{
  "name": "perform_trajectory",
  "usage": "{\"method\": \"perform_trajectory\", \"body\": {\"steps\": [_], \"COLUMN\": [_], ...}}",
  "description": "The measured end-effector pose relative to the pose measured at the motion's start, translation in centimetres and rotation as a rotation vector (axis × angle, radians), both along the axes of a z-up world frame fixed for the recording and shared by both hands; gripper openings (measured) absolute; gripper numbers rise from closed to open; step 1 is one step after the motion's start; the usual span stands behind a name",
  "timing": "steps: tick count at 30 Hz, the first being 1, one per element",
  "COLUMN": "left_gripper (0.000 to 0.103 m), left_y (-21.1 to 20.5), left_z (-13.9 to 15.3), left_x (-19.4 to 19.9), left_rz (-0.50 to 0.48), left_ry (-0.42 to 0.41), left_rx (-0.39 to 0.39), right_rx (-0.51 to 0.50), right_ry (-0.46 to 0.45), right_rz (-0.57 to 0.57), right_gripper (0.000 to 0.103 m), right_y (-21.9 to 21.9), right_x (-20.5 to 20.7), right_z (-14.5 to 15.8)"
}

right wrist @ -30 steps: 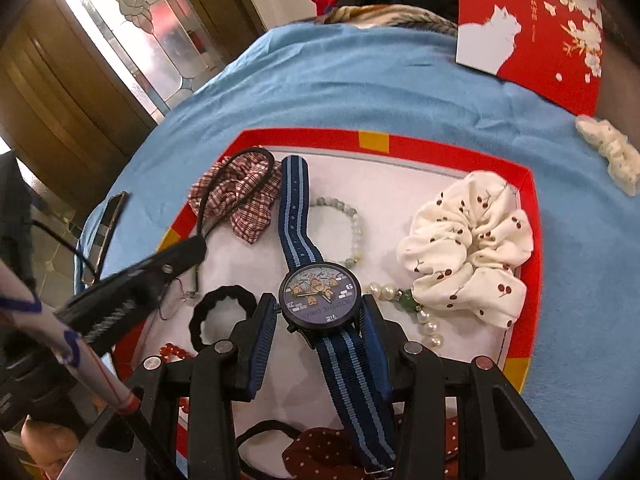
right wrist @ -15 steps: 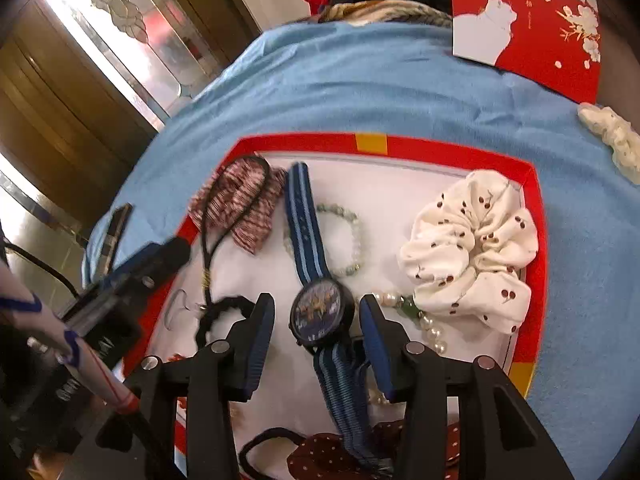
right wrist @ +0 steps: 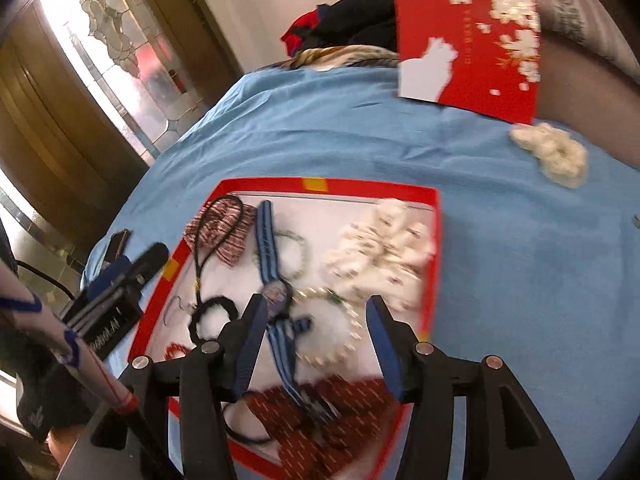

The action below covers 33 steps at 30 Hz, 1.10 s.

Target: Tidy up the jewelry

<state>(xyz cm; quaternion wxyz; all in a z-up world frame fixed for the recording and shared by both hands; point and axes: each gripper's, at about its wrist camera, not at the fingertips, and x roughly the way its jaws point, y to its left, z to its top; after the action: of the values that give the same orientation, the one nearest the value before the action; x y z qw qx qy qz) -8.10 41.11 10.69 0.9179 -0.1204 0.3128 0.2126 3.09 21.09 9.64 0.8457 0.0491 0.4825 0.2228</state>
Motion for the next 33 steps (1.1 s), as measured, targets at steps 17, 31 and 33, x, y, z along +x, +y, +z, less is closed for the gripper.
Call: {"method": "perform_trajectory", "body": {"steps": [17,31,33], "left_gripper": [0.103,0.103,0.103], "left_y": [-9.2,-16.1,-17.2], "left_z": [7.5,11.0,10.4], "left_x": [-9.6,-17.0,-17.1], "left_rz": [0.168,0.074,0.070], "left_ry": [-0.204,-0.241,-0.222], "left_rx": [0.289,0.238,0.254], "right_rx": [-0.090,-0.074,-0.072], "right_ry": [-0.087,-0.115,-0.121], "right_rz": [-0.097,-0.129,-0.140], "right_gripper": [0.060,0.061,0.062], "right_y": [-8.4,-11.1,-11.5], "right_x": [-9.3,-15.5,-16.0], "right_z": [2.3,2.1,2.2]}}
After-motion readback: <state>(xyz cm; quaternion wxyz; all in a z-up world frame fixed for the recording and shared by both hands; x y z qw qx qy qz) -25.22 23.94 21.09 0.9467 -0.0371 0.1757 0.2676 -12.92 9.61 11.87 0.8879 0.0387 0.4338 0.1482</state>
